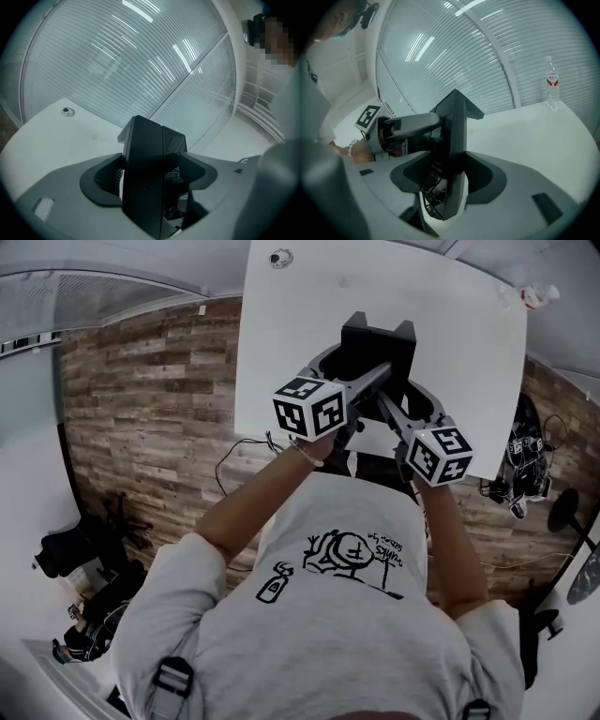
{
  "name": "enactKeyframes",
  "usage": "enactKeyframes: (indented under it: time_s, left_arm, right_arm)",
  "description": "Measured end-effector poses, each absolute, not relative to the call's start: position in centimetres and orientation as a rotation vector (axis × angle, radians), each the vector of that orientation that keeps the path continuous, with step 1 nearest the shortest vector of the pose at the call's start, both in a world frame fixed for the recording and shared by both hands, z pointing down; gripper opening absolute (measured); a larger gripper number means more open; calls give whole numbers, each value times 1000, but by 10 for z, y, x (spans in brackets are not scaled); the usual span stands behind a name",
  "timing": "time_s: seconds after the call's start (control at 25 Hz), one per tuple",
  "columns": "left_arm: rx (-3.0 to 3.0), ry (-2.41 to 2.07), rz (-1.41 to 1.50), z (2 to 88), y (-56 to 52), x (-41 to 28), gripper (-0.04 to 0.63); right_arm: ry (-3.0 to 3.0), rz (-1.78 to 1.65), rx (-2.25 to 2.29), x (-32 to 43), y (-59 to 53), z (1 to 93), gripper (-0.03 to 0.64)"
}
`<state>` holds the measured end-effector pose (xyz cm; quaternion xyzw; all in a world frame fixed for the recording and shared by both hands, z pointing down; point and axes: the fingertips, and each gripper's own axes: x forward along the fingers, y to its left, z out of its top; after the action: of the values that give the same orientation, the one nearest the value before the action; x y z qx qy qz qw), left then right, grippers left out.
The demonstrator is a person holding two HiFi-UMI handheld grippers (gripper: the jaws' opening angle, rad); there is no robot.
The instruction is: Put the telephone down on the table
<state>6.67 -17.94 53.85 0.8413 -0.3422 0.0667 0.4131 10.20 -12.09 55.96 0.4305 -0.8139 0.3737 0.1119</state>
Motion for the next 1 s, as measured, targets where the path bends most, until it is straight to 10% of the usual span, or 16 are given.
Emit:
enactKeyframes:
  time_s: [1.0]
  left_arm:
    - [1975,-847,283,642,-207,89,359]
  right_arm:
    - [-2285,1286,1203,122,-145,655,210]
